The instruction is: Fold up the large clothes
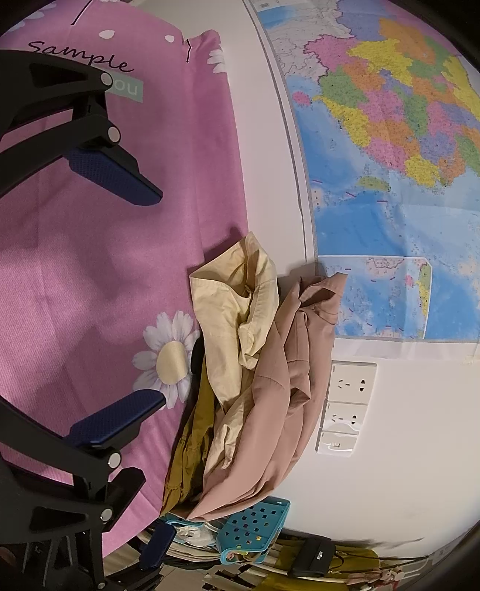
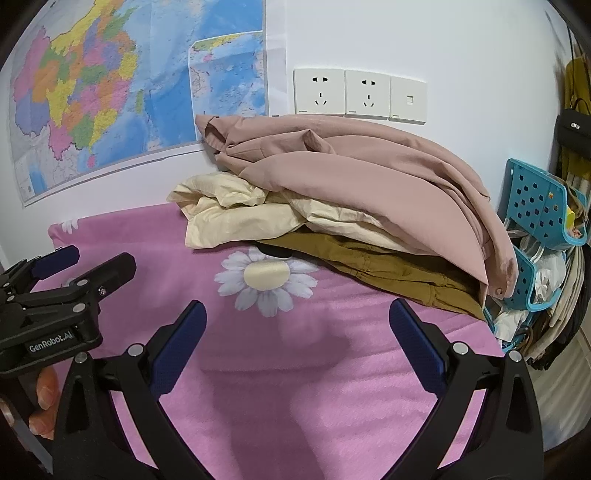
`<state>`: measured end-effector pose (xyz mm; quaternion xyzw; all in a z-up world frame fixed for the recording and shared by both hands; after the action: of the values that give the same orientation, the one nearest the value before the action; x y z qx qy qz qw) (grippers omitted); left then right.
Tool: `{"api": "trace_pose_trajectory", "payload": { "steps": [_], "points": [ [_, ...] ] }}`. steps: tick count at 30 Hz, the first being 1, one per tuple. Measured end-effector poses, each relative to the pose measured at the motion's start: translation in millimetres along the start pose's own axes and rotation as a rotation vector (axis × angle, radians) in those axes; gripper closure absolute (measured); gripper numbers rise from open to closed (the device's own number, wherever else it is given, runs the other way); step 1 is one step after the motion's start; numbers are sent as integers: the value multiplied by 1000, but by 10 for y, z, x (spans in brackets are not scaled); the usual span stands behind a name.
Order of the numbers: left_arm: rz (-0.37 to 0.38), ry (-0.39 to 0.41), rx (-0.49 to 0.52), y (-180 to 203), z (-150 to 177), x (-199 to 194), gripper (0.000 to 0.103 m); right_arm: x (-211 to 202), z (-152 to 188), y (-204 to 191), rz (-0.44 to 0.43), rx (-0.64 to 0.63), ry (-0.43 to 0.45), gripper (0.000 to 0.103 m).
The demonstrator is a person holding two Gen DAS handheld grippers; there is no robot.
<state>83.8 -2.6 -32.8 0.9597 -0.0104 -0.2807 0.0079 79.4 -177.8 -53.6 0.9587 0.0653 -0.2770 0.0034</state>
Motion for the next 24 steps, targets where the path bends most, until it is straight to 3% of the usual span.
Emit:
{"api": "trace_pose_trajectory", "payload": {
  "steps": [16,24],
  "points": [
    [50,-30,-4,49,-48,139,7,23,-218,3,-14,-80,36,6],
    [47,-55,-20,-18,-153,381,7,220,-769,56,-1,-187,86,6]
  ]
}}
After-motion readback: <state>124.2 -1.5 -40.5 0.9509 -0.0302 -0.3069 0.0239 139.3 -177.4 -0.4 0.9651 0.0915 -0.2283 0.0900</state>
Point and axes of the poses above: each gripper's, at about its wrist camera, not at the fingertips, and x roughly the way its jaws point, y to its right, z to its underside, the point moved 9 cm from there along x, roughly the way its jaws point
